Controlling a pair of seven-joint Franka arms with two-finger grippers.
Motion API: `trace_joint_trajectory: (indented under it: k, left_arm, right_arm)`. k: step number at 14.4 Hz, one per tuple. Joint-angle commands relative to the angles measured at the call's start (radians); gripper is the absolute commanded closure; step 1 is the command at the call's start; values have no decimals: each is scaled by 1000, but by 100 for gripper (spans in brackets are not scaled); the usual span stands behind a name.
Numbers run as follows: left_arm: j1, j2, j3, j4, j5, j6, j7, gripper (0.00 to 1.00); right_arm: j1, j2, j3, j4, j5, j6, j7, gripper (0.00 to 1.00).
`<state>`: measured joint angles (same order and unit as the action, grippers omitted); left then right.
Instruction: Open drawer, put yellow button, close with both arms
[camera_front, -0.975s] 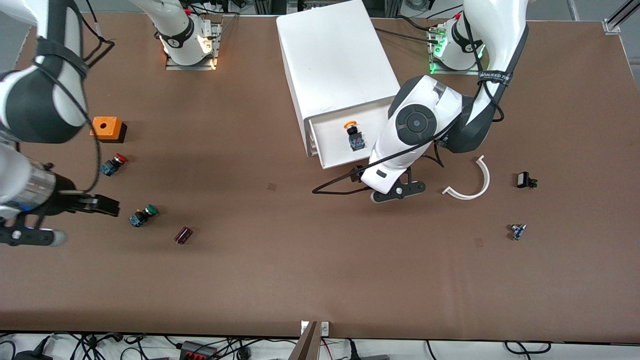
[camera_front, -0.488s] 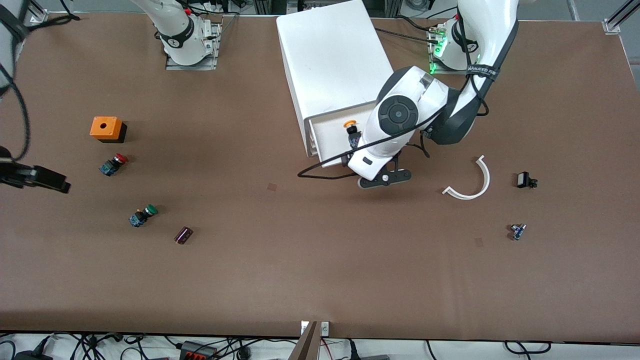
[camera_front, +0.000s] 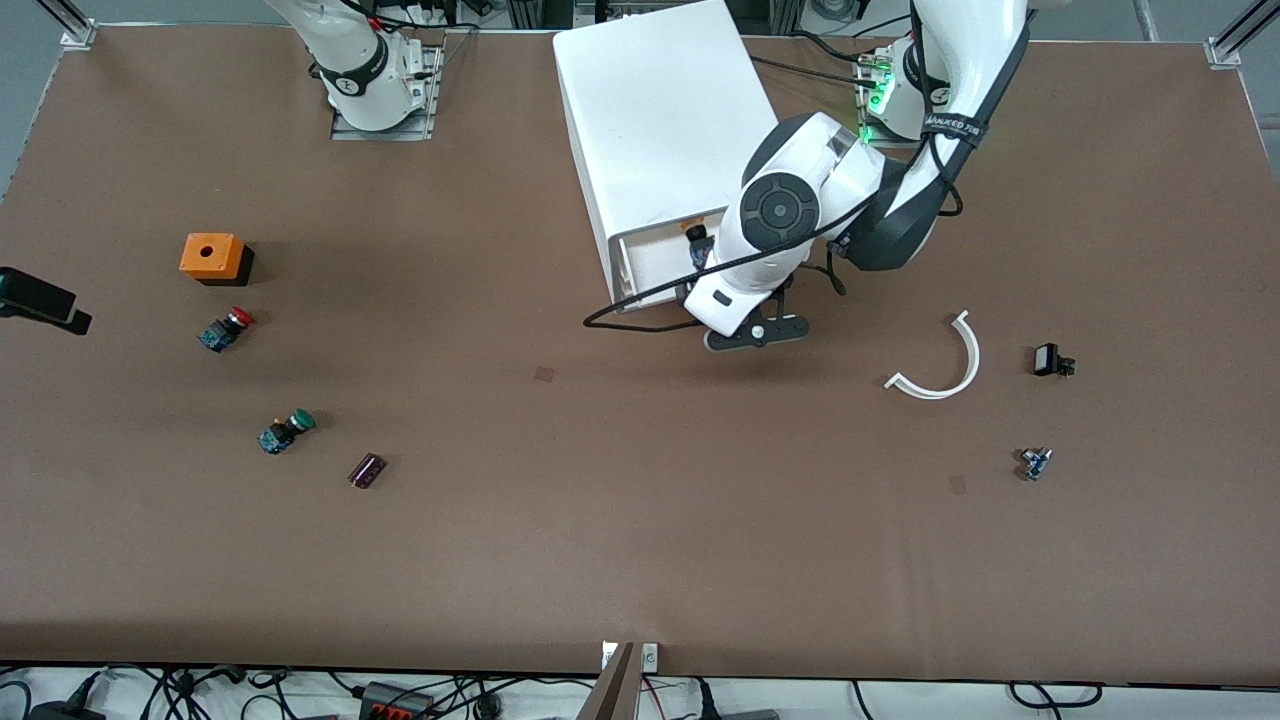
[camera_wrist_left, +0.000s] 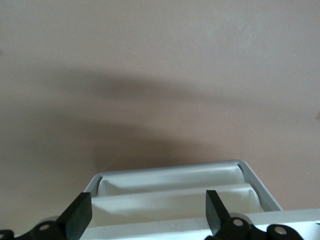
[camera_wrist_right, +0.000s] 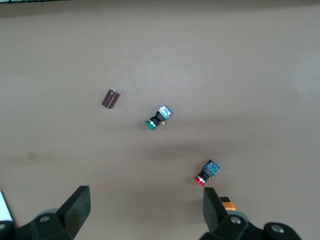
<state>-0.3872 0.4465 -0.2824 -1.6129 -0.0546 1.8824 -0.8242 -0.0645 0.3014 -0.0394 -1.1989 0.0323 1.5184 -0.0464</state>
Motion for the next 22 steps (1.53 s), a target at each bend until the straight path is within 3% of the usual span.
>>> trace_joint_trajectory:
  k: [1, 10, 22]
  left_arm:
    - [13, -49, -30, -54, -28, -35, -9, 0]
    - [14, -65, -72, -74, -44, -80, -12, 0]
    - [48, -61, -78, -62, -76, -97, 3, 0]
  right_arm:
    - [-8, -30, 24, -47, -14, 8, 3, 0]
    - [23, -272, 29, -412, -64, 150, 5, 0]
    - [14, -294, 21, -435, -51, 141, 5, 0]
